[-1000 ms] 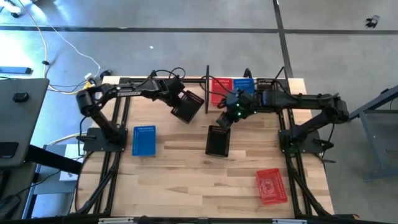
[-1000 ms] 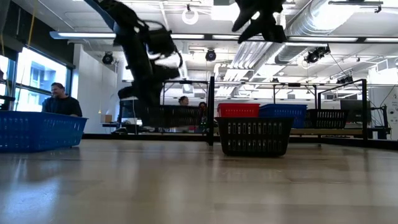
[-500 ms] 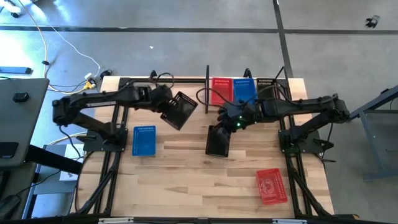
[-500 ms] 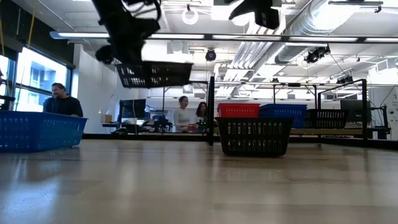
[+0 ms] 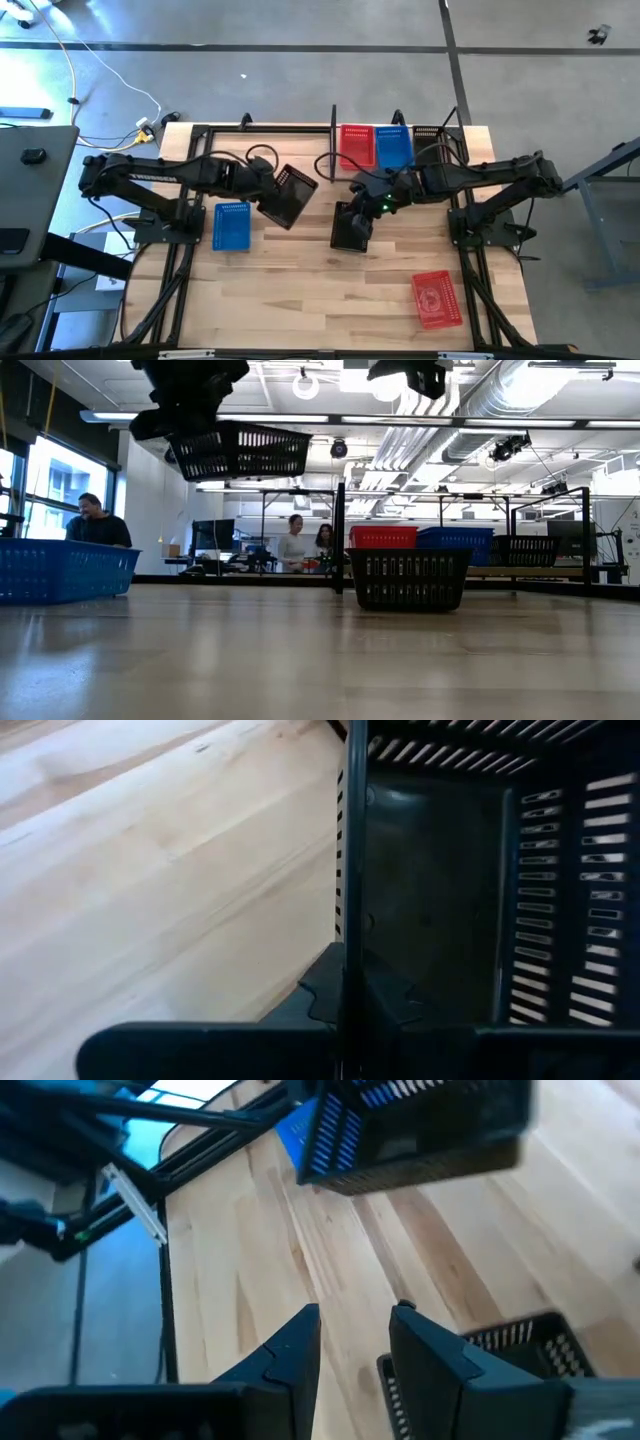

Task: Stack baskets on shelf by color
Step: Stack the top black bin on the other black bin on the shelf

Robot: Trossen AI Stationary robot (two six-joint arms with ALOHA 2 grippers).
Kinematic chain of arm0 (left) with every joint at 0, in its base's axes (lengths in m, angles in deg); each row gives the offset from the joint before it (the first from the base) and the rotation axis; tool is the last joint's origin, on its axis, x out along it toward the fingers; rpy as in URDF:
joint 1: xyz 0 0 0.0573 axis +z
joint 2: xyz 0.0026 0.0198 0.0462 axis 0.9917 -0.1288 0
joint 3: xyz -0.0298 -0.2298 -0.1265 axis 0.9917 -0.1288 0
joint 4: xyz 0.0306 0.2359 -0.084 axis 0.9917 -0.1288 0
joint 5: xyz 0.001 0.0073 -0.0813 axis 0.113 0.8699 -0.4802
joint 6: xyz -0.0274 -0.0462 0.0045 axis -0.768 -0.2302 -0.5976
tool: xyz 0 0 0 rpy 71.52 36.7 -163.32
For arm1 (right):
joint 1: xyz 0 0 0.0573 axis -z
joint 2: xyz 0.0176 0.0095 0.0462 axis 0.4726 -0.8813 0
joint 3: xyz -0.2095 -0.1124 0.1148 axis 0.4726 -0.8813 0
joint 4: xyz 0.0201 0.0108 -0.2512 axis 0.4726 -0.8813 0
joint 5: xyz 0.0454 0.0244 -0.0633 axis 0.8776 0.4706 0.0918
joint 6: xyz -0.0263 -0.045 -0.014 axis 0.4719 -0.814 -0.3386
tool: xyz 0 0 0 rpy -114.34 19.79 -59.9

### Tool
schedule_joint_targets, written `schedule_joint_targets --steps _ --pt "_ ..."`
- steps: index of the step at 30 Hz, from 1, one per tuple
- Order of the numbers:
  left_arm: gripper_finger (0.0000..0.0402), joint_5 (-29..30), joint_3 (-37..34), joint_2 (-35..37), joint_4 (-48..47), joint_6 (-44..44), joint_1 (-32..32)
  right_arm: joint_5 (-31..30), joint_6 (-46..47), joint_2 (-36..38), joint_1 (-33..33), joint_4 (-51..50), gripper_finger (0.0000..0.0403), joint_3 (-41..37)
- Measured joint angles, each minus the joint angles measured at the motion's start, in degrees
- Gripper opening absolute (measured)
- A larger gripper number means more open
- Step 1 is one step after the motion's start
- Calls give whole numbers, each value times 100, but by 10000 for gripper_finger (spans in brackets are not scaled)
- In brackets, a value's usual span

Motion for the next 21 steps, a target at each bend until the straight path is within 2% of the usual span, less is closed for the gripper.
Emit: schedule_joint_targets --steps 10,21 --pt "0 687 3 -33 -13 -1452 -95 -91 -1785 0 -3 227 108 0" --pt "0 1001 3 -33 199 -2681 -95 -105 -3271 -2 30 697 108 0"
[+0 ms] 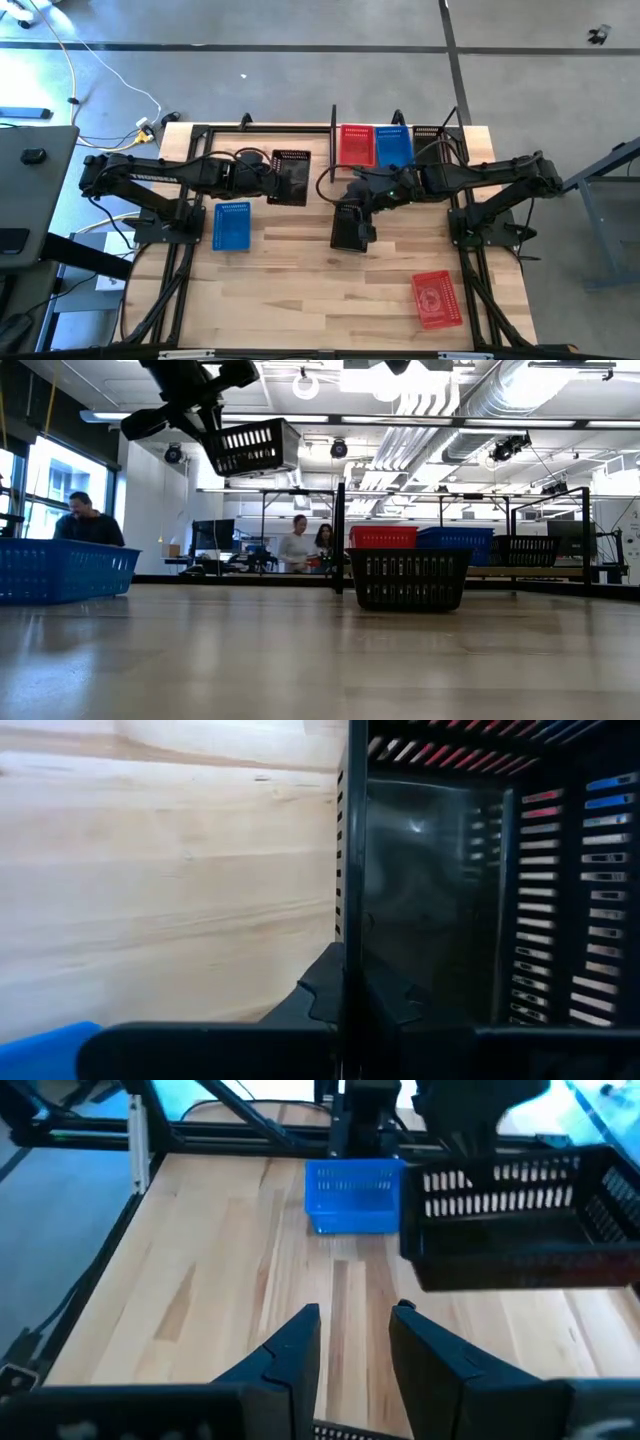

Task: Stack baskets on shelf by color
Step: Stack the top black bin on the other black bin on the shelf

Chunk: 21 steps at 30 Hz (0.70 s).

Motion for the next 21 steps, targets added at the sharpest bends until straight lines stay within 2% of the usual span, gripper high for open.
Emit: schedule_joint_targets --steps 4,11,15,21 --pt "0 8 -1 0 -2 -292 -29 184 -116 -2 96 82 121 0" --pt "0 133 -5 -246 58 -956 -322 186 -877 -2 122 199 170 0" --pt "0 151 -3 -590 281 -1128 -479 221 -1446 -50 118 202 173 0" --pt "0 97 -1 -1049 767 -1194 -597 375 -1616 -320 86 417 167 0"
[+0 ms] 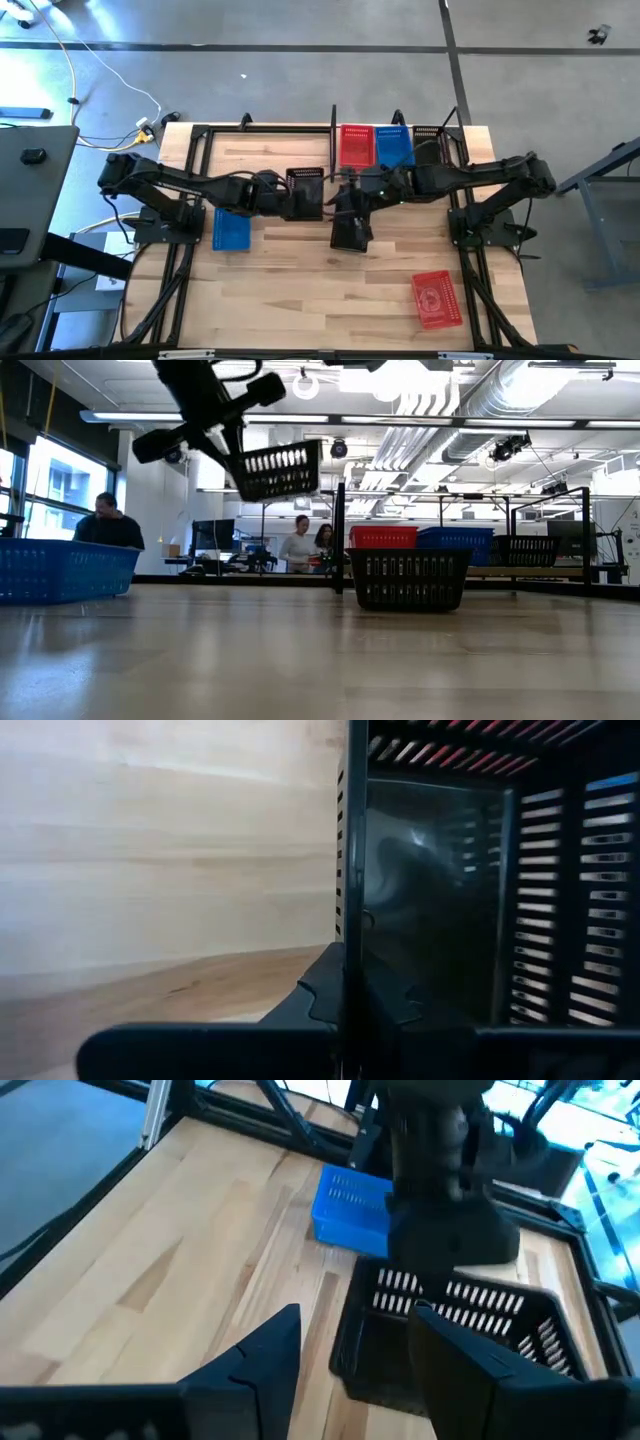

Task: Stack baskets on shelf by color
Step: Stack the top black bin on the other black bin on the shelf

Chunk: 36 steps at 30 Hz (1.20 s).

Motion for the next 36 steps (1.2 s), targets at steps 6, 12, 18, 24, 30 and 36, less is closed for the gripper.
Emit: schedule_joint_targets --steps 6,12,18,24,30,36 --pt "0 -245 107 -260 -70 25 7 -11 -237 -347 -133 344 167 0" --pt "0 -270 700 -358 -665 461 140 -29 -109 -582 -198 324 167 0" --pt "0 -116 1320 -518 -1117 878 216 -253 -55 -758 -147 413 167 2" --pt "0 -120 1496 -610 -1171 1061 216 -362 215 -889 3 370 167 4" --pt "0 -154 1504 -603 -1134 1061 216 -345 484 -1055 79 239 167 4" --pt "0 -418 1500 -605 -1071 1075 256 -578 577 -1263 71 192 167 4"
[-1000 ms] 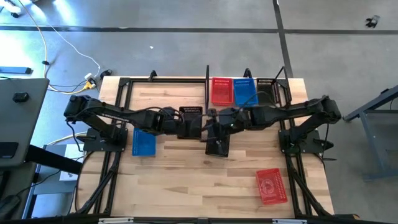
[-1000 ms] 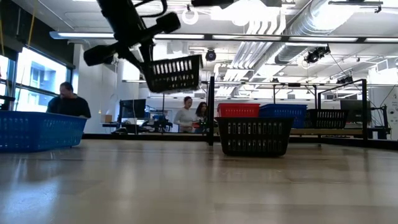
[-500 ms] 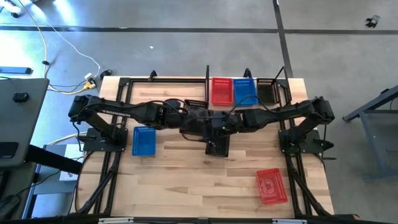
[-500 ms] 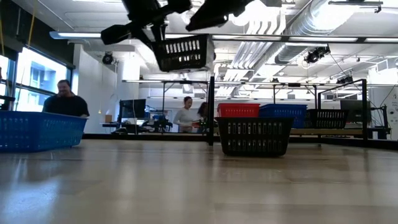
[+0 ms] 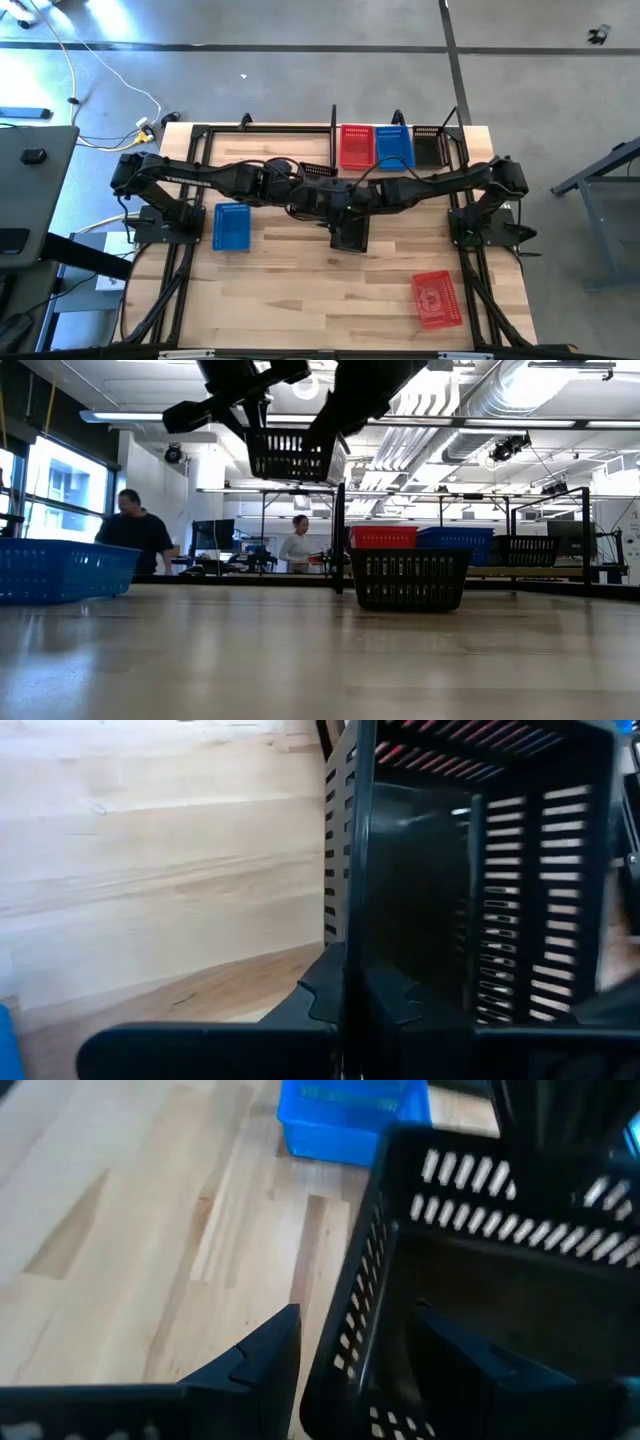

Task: Stack baskets on shelf by color
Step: Stack the top black bin on the other black bin on the shelf

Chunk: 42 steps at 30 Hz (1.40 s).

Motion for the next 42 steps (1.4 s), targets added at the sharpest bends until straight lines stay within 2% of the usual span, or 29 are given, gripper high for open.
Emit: schedule_joint_targets --steps 7,13,19,31,35,42 --pt "0 -230 0 0 26 -15 4 -432 398 -82 -4 -54 146 2" --pt "0 -464 -5 -2 232 108 4 -482 592 -82 -7 -107 87 2" --pt "3 -503 -5 -2 305 218 9 -317 780 -82 -9 -110 9 2" --pt "84 -834 -5 3 297 1155 97 -346 1272 -82 -106 -149 1 2" --pt "111 -953 0 7 317 1619 168 -562 1559 -82 -233 -159 0 2" --pt "128 -1385 6 48 306 2505 432 -949 2430 -85 -440 -408 0 0"
